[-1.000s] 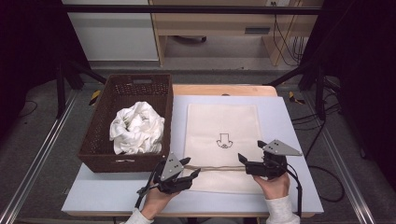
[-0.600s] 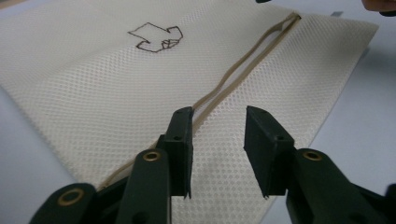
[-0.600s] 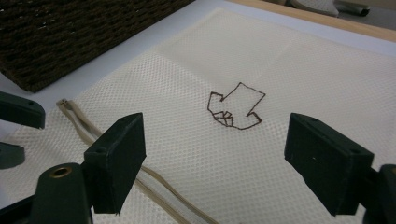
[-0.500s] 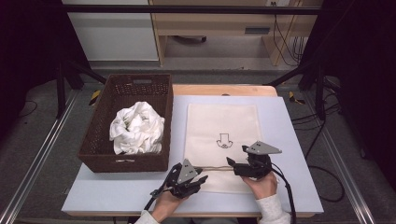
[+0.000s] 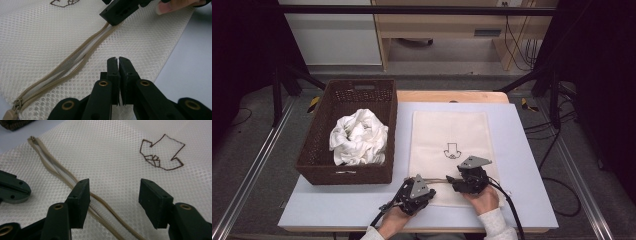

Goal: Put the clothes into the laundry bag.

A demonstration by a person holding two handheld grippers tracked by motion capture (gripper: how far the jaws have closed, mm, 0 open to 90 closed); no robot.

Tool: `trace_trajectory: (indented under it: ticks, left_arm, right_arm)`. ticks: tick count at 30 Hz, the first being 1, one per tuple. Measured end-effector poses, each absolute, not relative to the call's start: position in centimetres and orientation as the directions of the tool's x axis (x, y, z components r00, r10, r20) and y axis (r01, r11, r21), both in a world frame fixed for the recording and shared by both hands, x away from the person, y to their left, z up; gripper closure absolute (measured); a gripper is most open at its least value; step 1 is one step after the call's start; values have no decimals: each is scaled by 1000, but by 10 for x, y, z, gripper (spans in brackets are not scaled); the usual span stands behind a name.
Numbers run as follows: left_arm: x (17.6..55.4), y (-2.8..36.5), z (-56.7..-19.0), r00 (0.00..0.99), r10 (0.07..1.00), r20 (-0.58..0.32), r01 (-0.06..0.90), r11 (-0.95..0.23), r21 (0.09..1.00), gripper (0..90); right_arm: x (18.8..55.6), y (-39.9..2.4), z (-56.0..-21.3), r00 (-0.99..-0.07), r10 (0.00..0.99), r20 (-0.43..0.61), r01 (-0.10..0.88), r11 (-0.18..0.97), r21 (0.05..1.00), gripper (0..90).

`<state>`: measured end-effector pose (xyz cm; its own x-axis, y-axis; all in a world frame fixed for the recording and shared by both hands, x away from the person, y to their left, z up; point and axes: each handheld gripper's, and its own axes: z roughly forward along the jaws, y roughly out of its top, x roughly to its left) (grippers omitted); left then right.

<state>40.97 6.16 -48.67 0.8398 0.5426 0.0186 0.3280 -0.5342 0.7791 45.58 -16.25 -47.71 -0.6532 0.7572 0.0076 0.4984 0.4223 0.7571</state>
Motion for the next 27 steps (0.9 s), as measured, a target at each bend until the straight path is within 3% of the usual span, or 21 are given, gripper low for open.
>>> trace_trajectory:
  ticks: [7,12,16,27]
  left_arm:
    - [406,58,-487,833,550,67,306,-557,772,881]
    - [408,59,-488,834,549,45,318,-547,775,880]
    - [409,60,-488,835,549,36,324,-543,775,879]
    - [408,59,-488,834,550,43,320,-546,775,877]
  right_arm:
    - [454,-161,-481,-674,739,-2,494,453,743,527]
    - [449,-164,-481,-688,726,0,494,468,733,595]
    - [449,-171,-482,-671,739,58,527,420,738,653]
    - [446,-168,-482,-675,737,27,508,439,741,775]
